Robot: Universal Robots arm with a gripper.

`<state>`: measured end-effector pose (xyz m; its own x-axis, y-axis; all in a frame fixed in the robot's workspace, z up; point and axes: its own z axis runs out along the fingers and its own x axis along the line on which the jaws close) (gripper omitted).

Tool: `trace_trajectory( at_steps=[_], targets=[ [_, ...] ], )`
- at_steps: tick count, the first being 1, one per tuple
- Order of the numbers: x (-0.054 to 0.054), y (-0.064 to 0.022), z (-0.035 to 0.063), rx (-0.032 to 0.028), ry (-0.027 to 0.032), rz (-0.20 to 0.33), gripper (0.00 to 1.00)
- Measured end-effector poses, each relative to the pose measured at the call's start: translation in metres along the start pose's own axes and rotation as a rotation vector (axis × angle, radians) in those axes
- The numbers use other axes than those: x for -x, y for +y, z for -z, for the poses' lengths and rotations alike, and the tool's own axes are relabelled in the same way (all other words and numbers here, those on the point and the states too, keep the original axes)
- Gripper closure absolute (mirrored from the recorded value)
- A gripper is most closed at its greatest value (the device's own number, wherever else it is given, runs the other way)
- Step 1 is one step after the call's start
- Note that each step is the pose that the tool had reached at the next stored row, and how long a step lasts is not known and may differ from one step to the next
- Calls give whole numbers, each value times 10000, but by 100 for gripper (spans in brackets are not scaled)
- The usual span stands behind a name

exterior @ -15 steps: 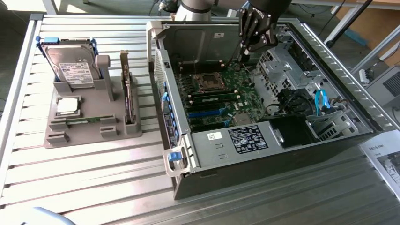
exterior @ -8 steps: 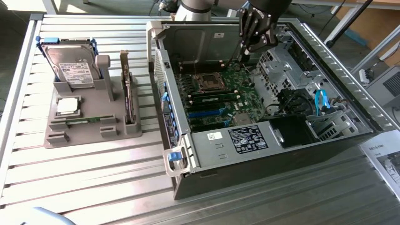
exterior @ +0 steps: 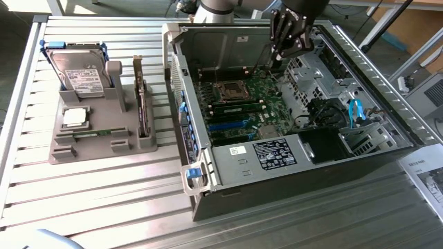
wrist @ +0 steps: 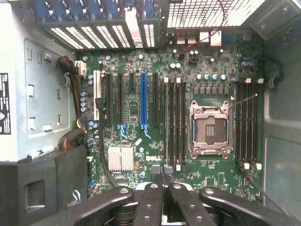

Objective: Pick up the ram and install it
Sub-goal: 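Press down the ram until it locks into place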

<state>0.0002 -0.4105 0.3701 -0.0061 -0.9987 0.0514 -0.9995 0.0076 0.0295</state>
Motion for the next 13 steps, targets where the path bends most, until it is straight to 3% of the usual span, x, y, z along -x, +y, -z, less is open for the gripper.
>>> trace_trajectory(
  at_steps=[10,13],
  targets=[
    [1,-220,7,0,0,1,90],
    [2,-236,7,-1,-1,2,90]
  ],
)
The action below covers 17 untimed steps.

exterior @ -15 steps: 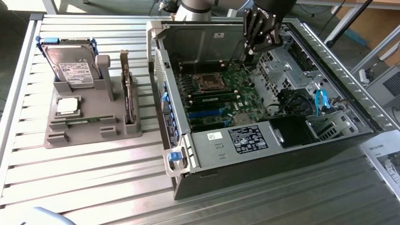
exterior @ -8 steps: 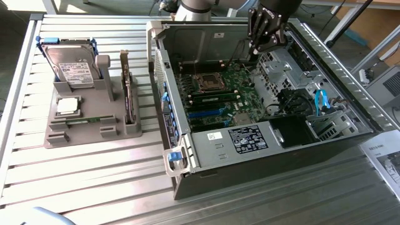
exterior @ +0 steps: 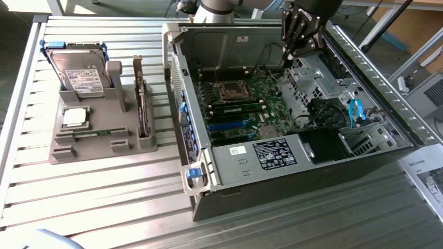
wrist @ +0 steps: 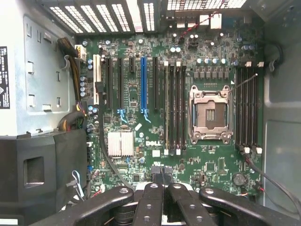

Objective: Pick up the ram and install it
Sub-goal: 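Press down the ram until it locks into place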

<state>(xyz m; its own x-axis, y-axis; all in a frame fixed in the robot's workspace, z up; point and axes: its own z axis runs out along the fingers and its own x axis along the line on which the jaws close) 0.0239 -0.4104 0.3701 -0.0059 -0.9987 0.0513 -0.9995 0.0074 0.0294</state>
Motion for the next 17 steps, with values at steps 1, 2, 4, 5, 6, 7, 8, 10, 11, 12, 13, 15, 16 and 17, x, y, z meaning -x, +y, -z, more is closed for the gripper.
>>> trace_trajectory(
  at_steps=[1,2,4,5,6,7,8,10,11,12,13,15,16,17],
  targets=[
    [0,0,0,0,1,-1,90],
    [0,0,0,0,1,-1,90],
    [-1,0,-7,1,0,-1,90],
    [0,0,-14,0,0,-1,90],
    [1,-1,-22,0,0,-1,90],
    [1,-1,-31,1,1,-1,90],
    [2,-2,-44,0,0,0,90],
    [3,-4,-72,1,1,-1,90],
    [4,-5,-88,1,1,0,90],
    [5,-6,-105,1,0,0,90],
    [6,-7,-122,0,0,0,90],
    [7,-11,-152,0,1,0,90],
    [8,-13,-165,0,1,1,90],
    [9,-15,-178,0,1,0,90]
  ],
)
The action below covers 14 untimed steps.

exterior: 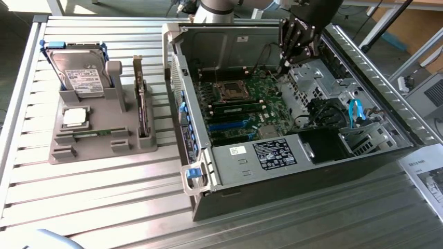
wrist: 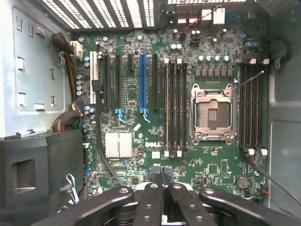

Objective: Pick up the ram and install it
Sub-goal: 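Press down the ram until it locks into place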

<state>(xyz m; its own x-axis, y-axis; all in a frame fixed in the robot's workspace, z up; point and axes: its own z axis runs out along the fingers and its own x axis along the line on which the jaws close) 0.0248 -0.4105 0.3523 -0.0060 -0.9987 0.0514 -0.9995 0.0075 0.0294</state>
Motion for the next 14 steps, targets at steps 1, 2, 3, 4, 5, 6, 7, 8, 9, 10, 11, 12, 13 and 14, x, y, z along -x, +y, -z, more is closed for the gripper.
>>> trace_trajectory(
  at_steps=[1,2,3,4,5,6,7,8,9,10,11,12,13,14],
  targets=[
    [1,-3,-14,0,0,1,90],
    [2,-5,-29,0,-1,0,90],
    [2,-8,-42,0,-1,0,90],
    [3,-10,-55,0,0,0,90],
    [4,-13,-69,1,0,0,90],
    [4,-16,-82,0,0,0,90],
    [5,-19,-95,0,-1,0,90],
    [6,-21,-109,0,0,0,90],
    [7,-24,-124,0,0,-1,90],
    [7,-26,-138,1,0,-1,90],
    [8,-29,-154,1,0,0,90],
    [9,-31,-169,1,0,0,90],
    [10,-34,-184,0,1,0,90],
    [11,-37,-199,0,0,0,90]
  ],
)
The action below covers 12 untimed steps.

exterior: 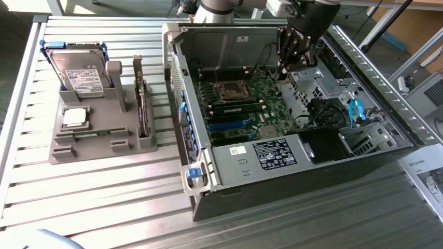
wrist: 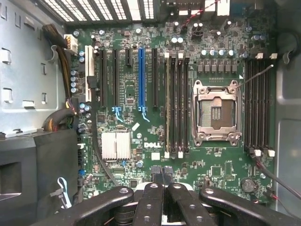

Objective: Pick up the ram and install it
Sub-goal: 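Press down the ram until it locks into place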

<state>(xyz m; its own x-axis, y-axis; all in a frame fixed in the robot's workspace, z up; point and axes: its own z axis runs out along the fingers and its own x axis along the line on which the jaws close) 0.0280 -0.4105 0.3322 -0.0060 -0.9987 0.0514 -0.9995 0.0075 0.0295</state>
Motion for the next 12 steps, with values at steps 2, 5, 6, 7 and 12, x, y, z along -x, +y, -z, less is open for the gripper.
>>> trace_trajectory(
  at_steps=[2,5,6,7,12],
  targets=[
    [1,-7,-27,0,-1,0,90],
    [4,-15,-73,0,0,-1,90],
    [4,-17,-87,0,0,-2,90],
    [5,-19,-102,0,0,0,90],
    [9,-24,-173,0,0,0,90]
  ],
)
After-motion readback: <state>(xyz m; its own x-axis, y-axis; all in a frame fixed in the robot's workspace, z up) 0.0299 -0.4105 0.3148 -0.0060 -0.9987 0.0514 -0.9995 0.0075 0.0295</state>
